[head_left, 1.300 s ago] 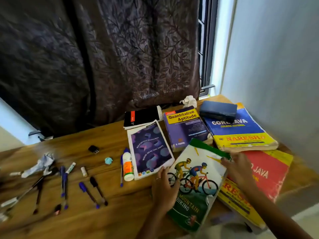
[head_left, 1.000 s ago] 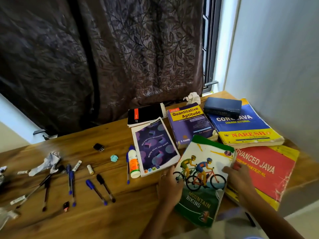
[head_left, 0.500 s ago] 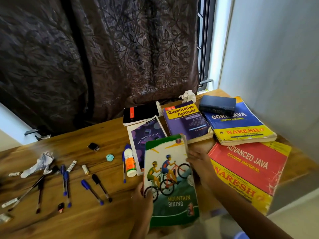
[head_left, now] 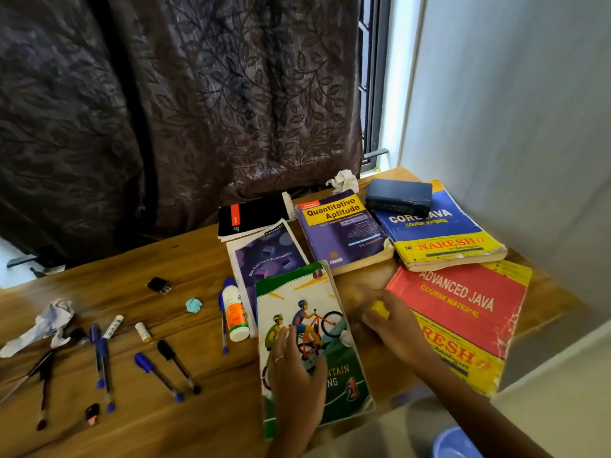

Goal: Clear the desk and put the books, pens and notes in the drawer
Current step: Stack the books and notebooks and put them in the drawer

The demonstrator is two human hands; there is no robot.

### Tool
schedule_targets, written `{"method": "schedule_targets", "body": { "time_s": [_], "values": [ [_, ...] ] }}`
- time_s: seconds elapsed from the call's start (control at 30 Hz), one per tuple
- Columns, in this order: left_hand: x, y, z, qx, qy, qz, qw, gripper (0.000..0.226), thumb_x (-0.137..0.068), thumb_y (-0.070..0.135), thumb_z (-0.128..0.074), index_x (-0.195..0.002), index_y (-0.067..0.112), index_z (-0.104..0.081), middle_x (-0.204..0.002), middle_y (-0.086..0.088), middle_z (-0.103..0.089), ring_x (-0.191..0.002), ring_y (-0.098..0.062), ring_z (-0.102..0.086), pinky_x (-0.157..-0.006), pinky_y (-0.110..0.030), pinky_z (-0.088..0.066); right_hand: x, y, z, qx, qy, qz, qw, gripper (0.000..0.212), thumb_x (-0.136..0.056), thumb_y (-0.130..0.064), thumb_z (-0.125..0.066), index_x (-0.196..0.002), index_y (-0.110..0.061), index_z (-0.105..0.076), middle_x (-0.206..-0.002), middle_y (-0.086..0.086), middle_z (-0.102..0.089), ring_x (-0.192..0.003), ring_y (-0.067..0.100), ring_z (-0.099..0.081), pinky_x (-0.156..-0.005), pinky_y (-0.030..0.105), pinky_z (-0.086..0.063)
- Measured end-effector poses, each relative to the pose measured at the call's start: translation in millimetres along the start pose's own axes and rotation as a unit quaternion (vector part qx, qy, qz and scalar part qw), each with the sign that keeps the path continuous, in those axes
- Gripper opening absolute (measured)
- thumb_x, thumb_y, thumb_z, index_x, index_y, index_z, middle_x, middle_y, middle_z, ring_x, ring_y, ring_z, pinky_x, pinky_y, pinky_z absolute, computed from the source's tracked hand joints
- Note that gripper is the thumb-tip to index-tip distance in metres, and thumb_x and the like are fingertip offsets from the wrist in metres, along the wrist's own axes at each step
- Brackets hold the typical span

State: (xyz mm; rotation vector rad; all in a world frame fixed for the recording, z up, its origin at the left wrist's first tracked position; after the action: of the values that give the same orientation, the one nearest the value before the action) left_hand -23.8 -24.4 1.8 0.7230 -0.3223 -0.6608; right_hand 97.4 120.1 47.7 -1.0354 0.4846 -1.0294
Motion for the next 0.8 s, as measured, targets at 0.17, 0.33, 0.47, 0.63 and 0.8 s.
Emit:
{"method": "schedule_targets", "body": {
  "time_s": [0.17, 0.33, 0.47, 0.63, 0.8],
  "values": [
    [-2.8, 34.0, -26.2, 0.009, -0.056, -0.114, 0.992, 0.077, -0.077, 0.059, -0.031, -0.144, 0.021, -0.034, -0.149, 0.002, -0.034, -0.136, -0.015, -0.031, -0.11, -0.035, -0.032, 26.0, 26.9, 29.6, 0.299, -0.004, 0.069, 0.952, 0.063, -0.076, -0.045, -0.05, -0.132, -0.017, -0.047, -0.14, 0.008, -0.043, -0.129, 0.029, -0.038, -0.103, 0.04, -0.033],
    [-6.5, 66.3, -57.0, 0.009, -0.122, -0.191, 0.974, 0.063, -0.087, 0.042, -0.05, -0.144, 0.023, -0.032, -0.149, 0.005, -0.035, -0.134, -0.012, -0.033, -0.108, -0.027, -0.031, 31.9, 59.3, 44.6, 0.459, -0.111, 0.066, 0.879, 0.108, -0.069, -0.063, -0.065, -0.148, -0.023, -0.005, -0.157, 0.005, 0.004, -0.145, 0.032, -0.003, -0.114, 0.05, -0.013],
    [-20.7, 85.6, -84.2, -0.014, -0.138, -0.174, 0.975, 0.063, -0.091, 0.033, -0.056, -0.146, 0.024, -0.028, -0.152, 0.004, -0.029, -0.135, -0.017, -0.032, -0.109, -0.034, -0.032, 21.8, 83.0, 48.8, 0.506, -0.121, 0.079, 0.851, 0.13, -0.019, -0.077, -0.072, -0.128, -0.012, -0.043, -0.13, 0.021, -0.055, -0.109, 0.04, -0.06, -0.077, 0.055, -0.051],
    [-35.8, 108.8, -112.6, -0.105, -0.141, -0.059, 0.983, 0.065, -0.094, 0.042, -0.049, -0.149, 0.023, -0.02, -0.152, -0.002, -0.031, -0.137, -0.024, -0.029, -0.108, -0.038, -0.031, 16.4, 110.1, 56.2, 0.503, -0.172, 0.126, 0.837, 0.117, -0.025, -0.061, -0.081, -0.126, -0.014, -0.046, -0.127, 0.017, -0.058, -0.111, 0.037, -0.06, -0.082, 0.054, -0.051],
    [-43.1, 124.4, -118.6, -0.133, -0.114, 0.016, 0.984, 0.059, -0.092, 0.042, -0.053, -0.143, 0.018, -0.034, -0.142, -0.007, -0.045, -0.13, -0.026, -0.041, -0.105, -0.04, -0.038, 8.5, 100.3, 86.5, 0.448, -0.253, 0.212, 0.831, 0.102, -0.071, -0.054, -0.068, -0.149, -0.021, -0.01, -0.158, 0.01, 0.001, -0.144, 0.035, 0.002, -0.113, 0.058, -0.004]
  ]
}}
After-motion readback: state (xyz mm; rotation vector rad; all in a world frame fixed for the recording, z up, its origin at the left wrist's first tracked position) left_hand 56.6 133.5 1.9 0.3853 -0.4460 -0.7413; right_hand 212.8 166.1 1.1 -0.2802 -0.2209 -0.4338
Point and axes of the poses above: each hand's wrist, its own x-axis away from the middle knuckle, its own z-axis out of the back of the hand, y = z × x, the point moved 4 cm from there along -x, towards the middle knuckle
